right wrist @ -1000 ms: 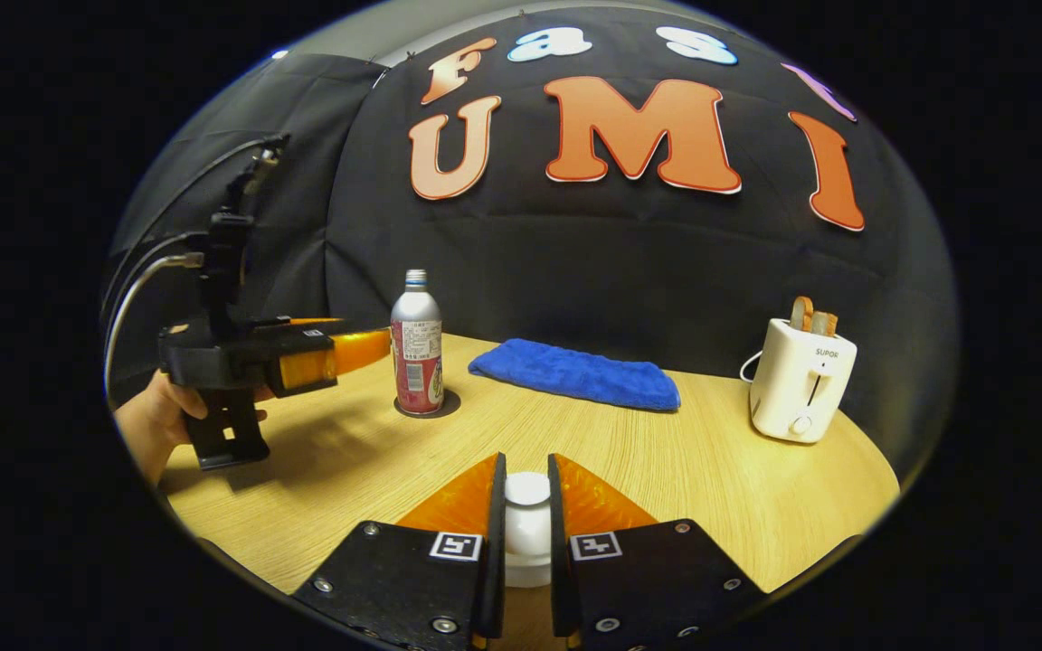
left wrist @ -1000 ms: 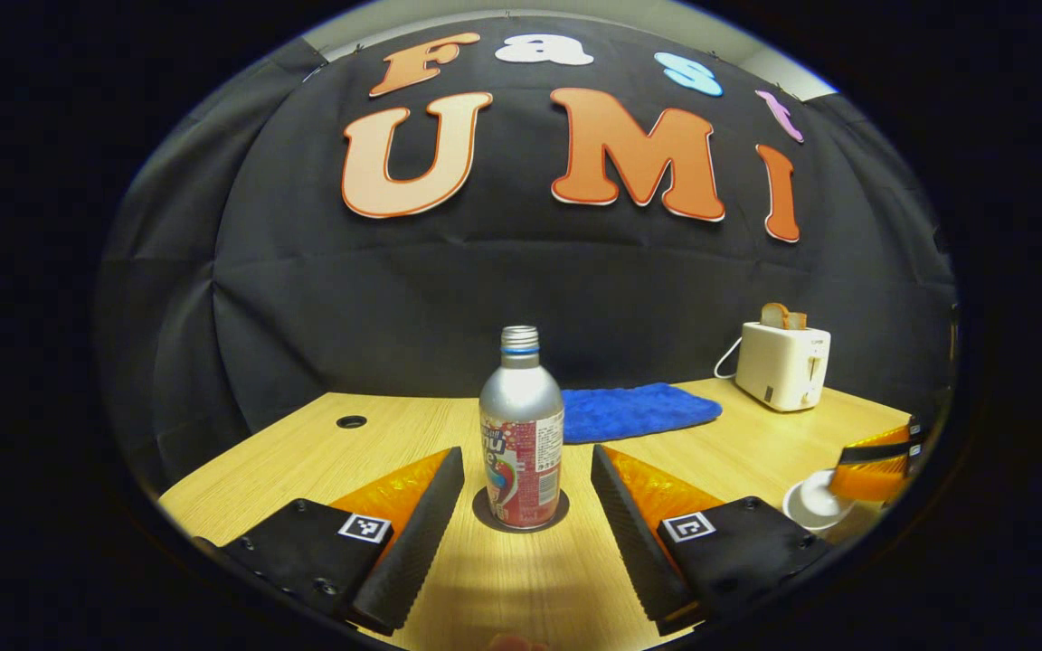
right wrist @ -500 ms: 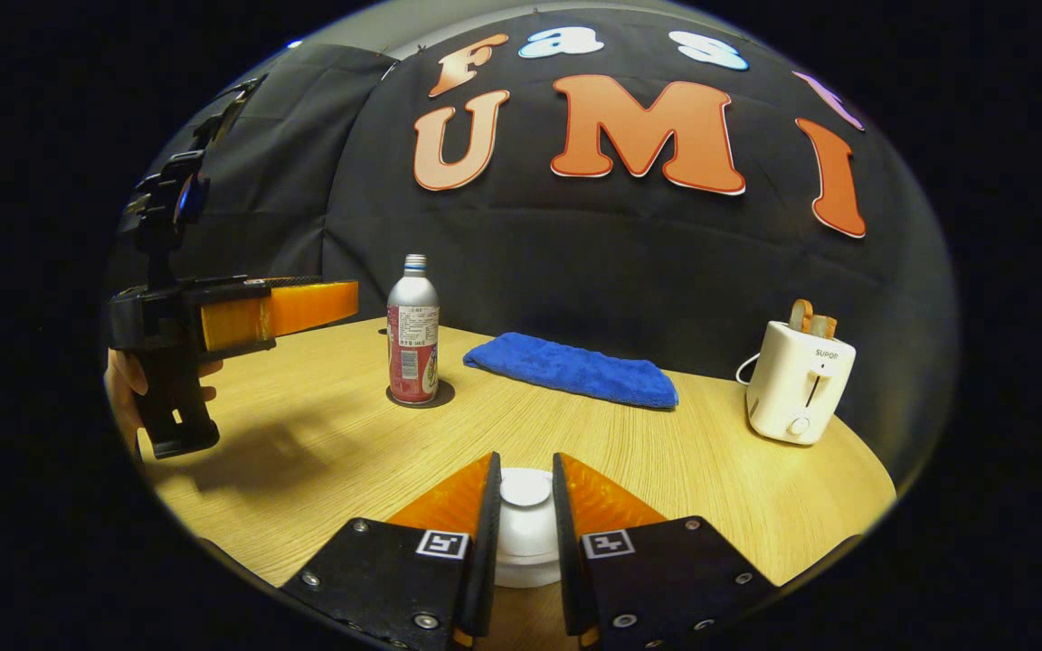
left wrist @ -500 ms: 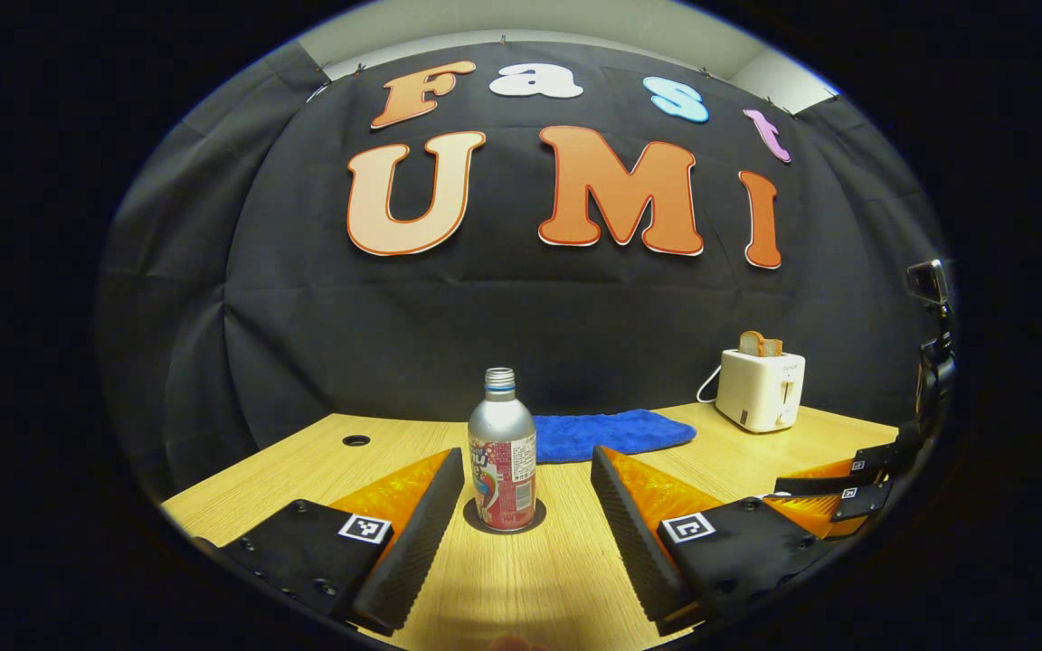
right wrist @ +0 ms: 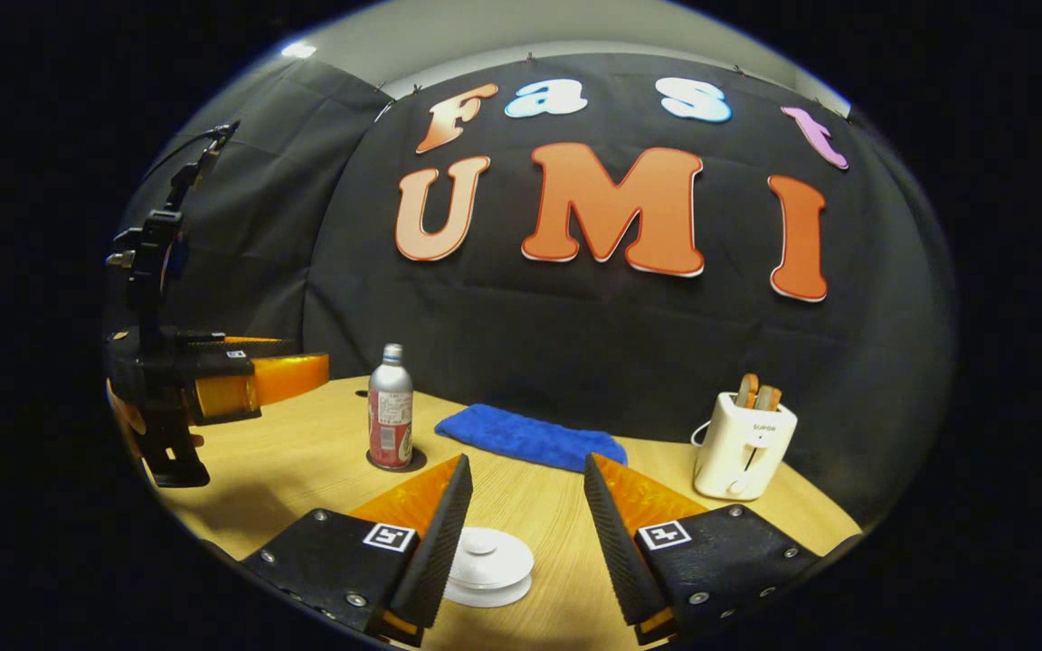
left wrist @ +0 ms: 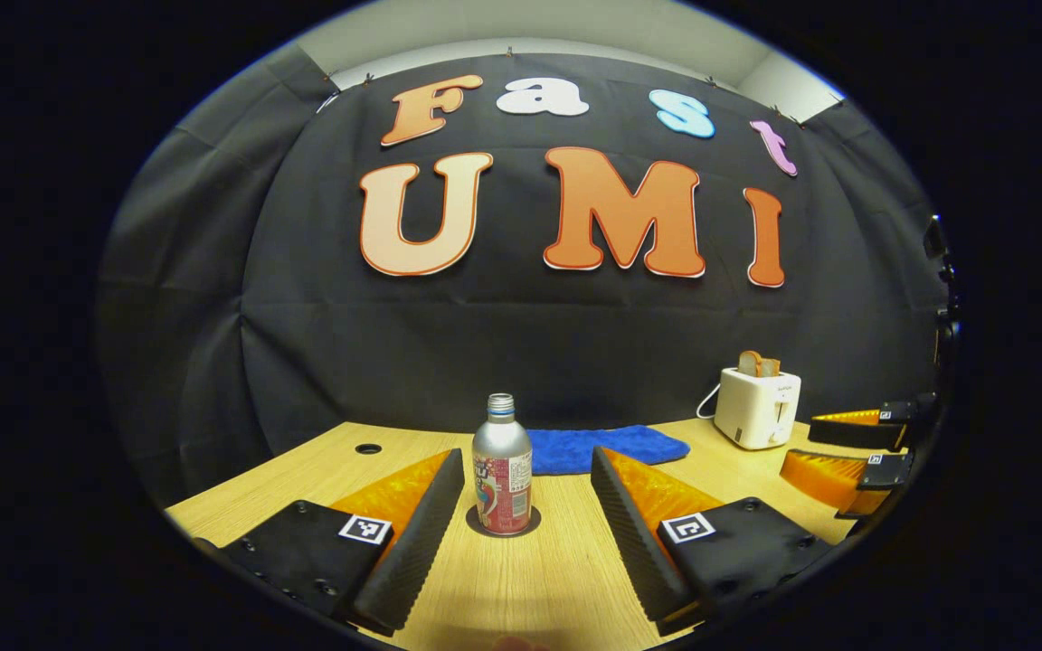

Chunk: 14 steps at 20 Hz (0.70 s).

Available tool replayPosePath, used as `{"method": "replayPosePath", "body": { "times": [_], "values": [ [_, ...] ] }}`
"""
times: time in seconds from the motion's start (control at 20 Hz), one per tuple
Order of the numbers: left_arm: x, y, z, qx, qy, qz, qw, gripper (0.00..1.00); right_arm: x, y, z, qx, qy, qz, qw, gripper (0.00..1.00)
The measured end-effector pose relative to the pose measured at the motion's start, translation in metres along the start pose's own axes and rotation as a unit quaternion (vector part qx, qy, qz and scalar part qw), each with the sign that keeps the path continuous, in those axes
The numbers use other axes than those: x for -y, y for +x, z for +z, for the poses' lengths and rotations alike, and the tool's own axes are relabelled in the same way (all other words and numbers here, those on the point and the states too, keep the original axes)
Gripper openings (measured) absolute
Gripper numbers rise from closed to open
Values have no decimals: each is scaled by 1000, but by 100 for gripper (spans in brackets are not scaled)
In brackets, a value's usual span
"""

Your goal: Open the teacup lid with one hand, grasp the water bottle and pour water into the teacup with the other hand; after pouring, place the water bottle on the coaster and then close the teacup lid.

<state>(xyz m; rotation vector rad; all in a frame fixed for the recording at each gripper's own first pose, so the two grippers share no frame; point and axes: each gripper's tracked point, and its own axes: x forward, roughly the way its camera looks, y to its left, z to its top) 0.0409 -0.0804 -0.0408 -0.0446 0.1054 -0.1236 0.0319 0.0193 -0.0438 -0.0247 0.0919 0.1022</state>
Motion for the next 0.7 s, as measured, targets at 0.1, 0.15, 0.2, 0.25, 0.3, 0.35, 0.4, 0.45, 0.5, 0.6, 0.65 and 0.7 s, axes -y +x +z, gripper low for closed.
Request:
{"method": "replayPosePath", "body": {
  "times": [0.1,0.15,0.2,0.25,0.3,0.35,0.4,0.45,0.5,0.6,0.65,0.7],
  "values": [
    [2,-8,9,8,3,5,1000,93,8,-7,16,17,-4,-11,1000,75],
    [4,-11,13,14,1,5,1000,89,11,-11,24,25,-3,-16,1000,80],
    [5,-14,17,19,-2,7,1000,91,13,-15,31,34,-2,-20,999,81],
    [5,-18,20,24,-2,8,1000,93,14,-18,37,41,-1,-22,999,82],
    [4,-21,22,27,0,10,1000,93,16,-21,41,46,-2,-24,999,84],
    [5,-24,26,31,3,11,999,97,19,-24,45,51,-3,-28,998,85],
    [3,-27,29,35,4,14,999,97,21,-27,48,54,-4,-32,998,86],
    [2,-29,31,39,6,16,999,97,24,-30,50,55,-5,-36,998,86],
    [1,-31,35,43,8,20,999,93,26,-32,51,56,-5,-40,998,87],
    [-1,-36,40,51,9,24,998,97,31,-37,58,64,-2,-47,997,89],
    [-3,-37,43,54,8,27,998,97,33,-38,60,65,0,-50,997,89],
    [-6,-40,45,58,6,31,998,93,35,-41,63,68,1,-51,996,89]
  ]
}}
